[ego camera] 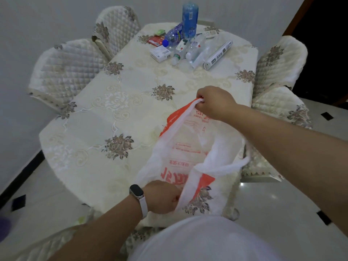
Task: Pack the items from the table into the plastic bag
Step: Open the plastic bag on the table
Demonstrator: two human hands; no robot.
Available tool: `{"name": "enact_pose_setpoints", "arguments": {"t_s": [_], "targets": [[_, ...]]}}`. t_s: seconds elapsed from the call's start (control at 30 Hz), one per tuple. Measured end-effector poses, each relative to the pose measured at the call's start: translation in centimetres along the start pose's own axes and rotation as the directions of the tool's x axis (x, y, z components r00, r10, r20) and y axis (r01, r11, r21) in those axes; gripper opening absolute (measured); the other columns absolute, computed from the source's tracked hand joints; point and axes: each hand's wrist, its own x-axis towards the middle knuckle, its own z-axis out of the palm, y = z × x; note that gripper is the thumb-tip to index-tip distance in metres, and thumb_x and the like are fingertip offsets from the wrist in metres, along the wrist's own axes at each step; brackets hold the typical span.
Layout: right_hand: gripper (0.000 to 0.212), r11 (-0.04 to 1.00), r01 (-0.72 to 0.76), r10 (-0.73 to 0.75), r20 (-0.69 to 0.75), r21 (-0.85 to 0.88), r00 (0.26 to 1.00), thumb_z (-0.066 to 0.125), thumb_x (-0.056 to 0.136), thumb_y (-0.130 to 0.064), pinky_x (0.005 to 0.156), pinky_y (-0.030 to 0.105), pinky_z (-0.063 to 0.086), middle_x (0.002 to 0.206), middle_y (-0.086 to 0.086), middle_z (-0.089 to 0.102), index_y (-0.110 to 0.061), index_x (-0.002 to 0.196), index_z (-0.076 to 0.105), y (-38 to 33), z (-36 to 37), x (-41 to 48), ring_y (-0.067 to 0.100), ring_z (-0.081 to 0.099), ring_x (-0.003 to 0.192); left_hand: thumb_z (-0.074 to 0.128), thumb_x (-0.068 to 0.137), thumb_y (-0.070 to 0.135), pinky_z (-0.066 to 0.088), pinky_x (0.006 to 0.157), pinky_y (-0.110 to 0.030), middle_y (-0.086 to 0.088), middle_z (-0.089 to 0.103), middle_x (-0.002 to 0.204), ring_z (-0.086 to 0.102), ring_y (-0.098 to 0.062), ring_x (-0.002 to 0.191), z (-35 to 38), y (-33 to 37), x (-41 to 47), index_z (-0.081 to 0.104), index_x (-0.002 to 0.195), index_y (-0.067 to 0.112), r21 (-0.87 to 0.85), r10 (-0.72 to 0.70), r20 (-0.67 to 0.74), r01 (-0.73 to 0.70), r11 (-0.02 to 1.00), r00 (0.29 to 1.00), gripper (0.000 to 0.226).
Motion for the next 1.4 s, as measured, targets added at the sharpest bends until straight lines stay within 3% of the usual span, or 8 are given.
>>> {"name": "enact_pose_setpoints", "arguments": {"t_s": [0.23,0.33,0.43,0.57,0.63,0.93,1.13,1.4], "targets": [[0.043,0.995,0.059,-0.064,0.057,0.078,0.996,0.062,0.084,-0.03,0.079,0.035,0.045,0.114,0.003,0.053,-0.018,0.124,0.055,0.8,1.1,-1.9,0.024,0.054,0.1,0.042,0.099,0.041,0.048,0.088,-0.034,0.001,0.061,0.128,0.059,-0.022,0.11,-0.9,0.1,0.5,0.055,0.131,0.02,-0.14,0.018,-0.434,-0.087,0.986,0.901,0.04],[0.054,0.994,0.065,-0.069,0.042,0.091,0.997,0.064,0.081,-0.033,0.085,0.035,0.043,0.125,0.003,0.052,-0.02,0.132,0.05,1.2,1.0,-3.3,0.024,0.051,0.11,0.041,0.101,0.045,0.039,0.106,-0.031,0.001,0.052,0.146,0.049,-0.018,0.13,-2.3,1.2,1.0,0.05,0.141,0.02,-0.263,-0.031,-0.518,-0.124,0.957,0.855,0.048],[0.063,0.992,0.021,-0.025,0.034,0.123,0.999,0.067,0.079,-0.037,0.096,0.038,0.042,0.132,0.002,0.049,-0.022,0.136,0.047,2.0,0.2,-5.3,0.023,0.048,0.118,0.046,0.098,0.049,0.041,0.11,-0.036,-0.001,0.052,0.147,0.049,-0.019,0.132,-3.1,2.5,1.7,0.055,0.139,0.02,-0.173,0.053,-0.575,-0.185,0.967,0.816,0.05],[0.07,0.991,-0.012,0.008,0.036,0.13,0.999,0.069,0.077,-0.044,0.102,0.041,0.04,0.136,0.001,0.046,-0.023,0.139,0.044,3.6,-0.5,-8.8,0.021,0.046,0.124,0.062,0.093,0.027,0.05,0.101,-0.041,-0.01,0.063,0.133,0.059,-0.026,0.122,-4.8,2.5,1.8,0.068,0.121,0.011,0.12,0.252,-0.808,-0.27,0.955,0.532,0.033],[0.068,0.996,-0.023,0.02,0.026,0.089,0.999,0.068,0.079,-0.046,0.102,0.039,0.04,0.137,-0.001,0.046,-0.024,0.138,0.044,4.0,-0.4,-10.7,0.02,0.046,0.123,0.063,0.092,0.025,0.045,0.106,-0.043,-0.013,0.059,0.137,0.054,-0.03,0.128,-6.4,1.7,1.8,0.066,0.123,0.009,0.215,0.301,-0.823,-0.225,0.95,0.482,0.035],[0.062,0.986,-0.05,0.043,-0.048,-0.161,0.998,0.058,0.089,-0.043,0.1,0.045,0.039,0.146,0.011,0.042,-0.015,0.142,0.042,4.2,1.8,-16.2,0.03,0.042,0.129,0.059,0.091,0.034,0.041,0.104,-0.052,-0.016,0.051,0.14,0.048,-0.037,0.128,-11.4,-0.3,4.0,0.05,0.14,0.012,0.265,0.179,-0.684,0.012,0.964,0.707,0.054],[0.059,0.988,-0.027,0.008,-0.121,-0.155,0.993,0.056,0.09,-0.044,0.098,0.043,0.038,0.142,0.011,0.046,-0.013,0.14,0.045,4.0,1.2,-18.3,0.03,0.045,0.127,0.065,0.09,0.029,0.042,0.108,-0.051,-0.016,0.05,0.146,0.047,-0.035,0.135,-9.2,2.8,1.9,0.056,0.135,0.011,0.33,0.282,-0.65,-0.071,0.941,0.706,0.05],[0.061,0.989,0.058,-0.077,-0.136,-0.132,0.988,0.046,0.088,-0.05,0.101,0.044,0.039,0.14,0.012,0.048,-0.014,0.138,0.047,6.0,-0.4,-23.4,0.03,0.046,0.127,0.056,0.091,0.034,0.044,0.106,-0.049,-0.014,0.049,0.148,0.046,-0.033,0.135,-6.6,8.5,-0.6,0.054,0.139,0.013,0.283,0.194,-0.726,0.029,0.959,0.66,0.052]]}}
